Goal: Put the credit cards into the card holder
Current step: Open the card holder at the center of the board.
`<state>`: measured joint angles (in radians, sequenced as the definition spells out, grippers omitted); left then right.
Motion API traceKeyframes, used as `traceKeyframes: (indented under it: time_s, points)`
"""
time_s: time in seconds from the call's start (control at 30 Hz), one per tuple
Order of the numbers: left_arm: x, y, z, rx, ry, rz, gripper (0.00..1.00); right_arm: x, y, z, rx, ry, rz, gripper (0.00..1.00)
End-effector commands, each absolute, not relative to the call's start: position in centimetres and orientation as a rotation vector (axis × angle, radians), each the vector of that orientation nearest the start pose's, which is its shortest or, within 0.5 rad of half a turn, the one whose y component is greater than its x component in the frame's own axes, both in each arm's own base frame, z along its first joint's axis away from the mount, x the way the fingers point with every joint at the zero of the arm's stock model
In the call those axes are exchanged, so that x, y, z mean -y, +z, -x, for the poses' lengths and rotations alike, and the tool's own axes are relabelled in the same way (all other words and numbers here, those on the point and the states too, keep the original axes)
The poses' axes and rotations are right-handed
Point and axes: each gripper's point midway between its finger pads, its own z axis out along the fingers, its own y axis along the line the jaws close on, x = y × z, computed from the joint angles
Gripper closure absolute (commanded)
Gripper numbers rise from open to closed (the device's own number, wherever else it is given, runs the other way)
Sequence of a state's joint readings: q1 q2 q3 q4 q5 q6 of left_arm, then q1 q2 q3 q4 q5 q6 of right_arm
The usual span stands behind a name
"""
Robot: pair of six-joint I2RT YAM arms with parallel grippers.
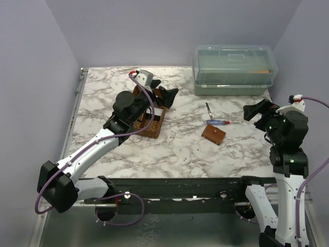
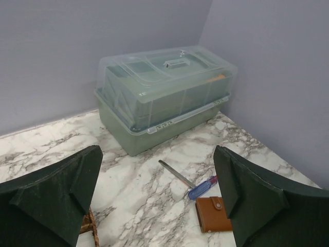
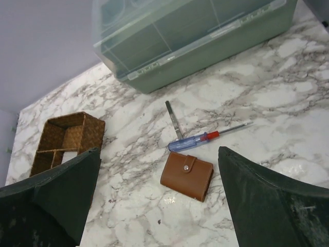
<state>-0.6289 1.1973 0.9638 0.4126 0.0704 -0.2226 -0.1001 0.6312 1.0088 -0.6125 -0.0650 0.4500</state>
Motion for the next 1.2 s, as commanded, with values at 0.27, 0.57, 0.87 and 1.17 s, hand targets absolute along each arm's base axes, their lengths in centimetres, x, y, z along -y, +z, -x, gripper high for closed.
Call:
traceKeyframes:
  time_s: [0.27, 0.57, 0.87, 1.17]
  points:
    - [29.8, 34.7, -33.4, -1.426, -0.765, -0.404, 0.01, -2.3, 19.3, -27.4, -2.113, 0.438, -0.599, 0.0]
    - [34.9, 28.4, -32.8, -1.627, -0.929, -0.393, 0.01, -5.1, 11.6, -28.2, -2.263, 0.663, -0.764, 0.08]
    - [40.9, 23.5, -27.7, -1.72, -0.961, -0.55, 0.01, -4.8, 6.9, -28.4, -2.32, 0.659, -0.897, 0.18]
    - [41.6, 22.1, -27.1, -1.761, -0.935, -0.543, 0.01, -4.8, 4.0, -29.9, -2.367, 0.674, -0.862, 0.41]
